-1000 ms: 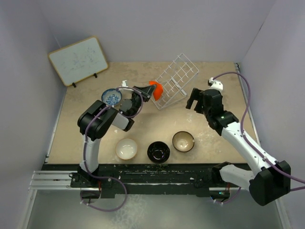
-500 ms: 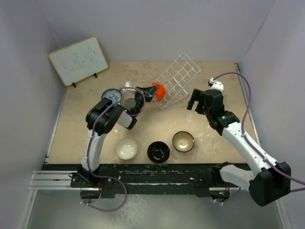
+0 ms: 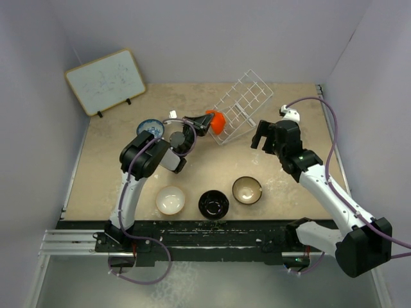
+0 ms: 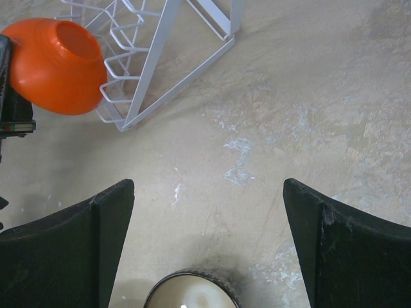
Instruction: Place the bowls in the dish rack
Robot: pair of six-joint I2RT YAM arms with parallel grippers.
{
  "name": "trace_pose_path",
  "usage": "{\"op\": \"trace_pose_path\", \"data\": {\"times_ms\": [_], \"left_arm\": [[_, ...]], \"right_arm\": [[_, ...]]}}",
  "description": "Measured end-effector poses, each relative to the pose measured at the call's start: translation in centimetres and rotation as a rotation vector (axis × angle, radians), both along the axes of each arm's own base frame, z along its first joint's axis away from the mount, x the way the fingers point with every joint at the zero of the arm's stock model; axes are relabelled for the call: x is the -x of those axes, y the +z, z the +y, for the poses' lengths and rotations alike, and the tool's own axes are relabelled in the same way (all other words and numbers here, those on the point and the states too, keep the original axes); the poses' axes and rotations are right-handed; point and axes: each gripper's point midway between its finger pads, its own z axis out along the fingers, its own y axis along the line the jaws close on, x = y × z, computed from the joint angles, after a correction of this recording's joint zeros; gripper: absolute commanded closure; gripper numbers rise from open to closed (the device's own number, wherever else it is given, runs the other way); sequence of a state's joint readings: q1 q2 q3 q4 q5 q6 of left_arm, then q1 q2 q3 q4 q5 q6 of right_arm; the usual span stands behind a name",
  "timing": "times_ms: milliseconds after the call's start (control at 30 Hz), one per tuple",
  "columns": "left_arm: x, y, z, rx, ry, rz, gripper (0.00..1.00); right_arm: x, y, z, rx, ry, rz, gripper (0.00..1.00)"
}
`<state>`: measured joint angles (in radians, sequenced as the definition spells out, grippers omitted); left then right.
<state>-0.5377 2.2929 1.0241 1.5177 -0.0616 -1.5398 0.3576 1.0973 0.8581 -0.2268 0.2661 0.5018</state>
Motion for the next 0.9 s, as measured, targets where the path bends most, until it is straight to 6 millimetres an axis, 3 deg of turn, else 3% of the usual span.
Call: {"op": "trace_pose_path", "data": {"times_ms": [300, 733, 900], "left_arm": [[-1.1, -2.2, -0.4, 0.127, -0.024, 0.091, 1.0], [-1.4, -2.6, -1.3, 0.225, -0.071, 0.141, 1.0], [-1.3, -2.5, -1.4, 0.226, -0.076, 0.14, 1.0]], "right_arm": [[0.1, 0.0, 0.3, 0.001, 0.022, 0.003, 0.0], [0.1, 0.0, 0.5, -0.002, 0.038, 0.005, 0.0], [-0.4, 1.1, 0.7, -0.009, 0.039, -0.017, 0.0]]}}
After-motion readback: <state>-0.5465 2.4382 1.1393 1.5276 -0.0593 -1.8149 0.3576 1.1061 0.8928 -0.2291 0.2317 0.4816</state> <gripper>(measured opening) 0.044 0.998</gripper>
